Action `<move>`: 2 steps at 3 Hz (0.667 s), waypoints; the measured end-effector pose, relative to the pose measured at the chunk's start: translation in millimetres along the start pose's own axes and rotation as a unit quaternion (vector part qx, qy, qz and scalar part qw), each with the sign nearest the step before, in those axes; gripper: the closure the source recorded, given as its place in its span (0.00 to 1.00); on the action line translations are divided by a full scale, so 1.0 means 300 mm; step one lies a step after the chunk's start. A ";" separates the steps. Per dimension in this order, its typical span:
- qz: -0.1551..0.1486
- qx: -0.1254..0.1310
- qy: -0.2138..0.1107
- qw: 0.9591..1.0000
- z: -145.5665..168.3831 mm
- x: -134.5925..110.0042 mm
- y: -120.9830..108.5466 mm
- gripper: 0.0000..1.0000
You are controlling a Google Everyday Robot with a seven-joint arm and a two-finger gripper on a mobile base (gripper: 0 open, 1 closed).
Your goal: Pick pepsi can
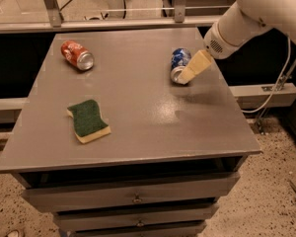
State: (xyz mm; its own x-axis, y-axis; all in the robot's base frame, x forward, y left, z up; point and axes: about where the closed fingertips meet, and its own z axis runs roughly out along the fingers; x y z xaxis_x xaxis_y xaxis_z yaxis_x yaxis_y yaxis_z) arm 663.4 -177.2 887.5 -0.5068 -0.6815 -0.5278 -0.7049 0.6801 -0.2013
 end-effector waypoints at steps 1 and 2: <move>0.060 -0.010 -0.009 0.998 0.087 -0.060 -0.005 0.00; 0.104 -0.022 -0.012 0.994 0.153 -0.110 0.012 0.00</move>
Offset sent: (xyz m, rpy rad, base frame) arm 0.0533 0.0578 -0.0284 0.2197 0.1114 -0.2254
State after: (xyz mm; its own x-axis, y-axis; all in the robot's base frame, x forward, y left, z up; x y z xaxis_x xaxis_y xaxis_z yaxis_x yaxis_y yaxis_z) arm 700.2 -139.9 866.2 -0.6329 -0.5202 -0.5735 -0.6072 0.7930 -0.0492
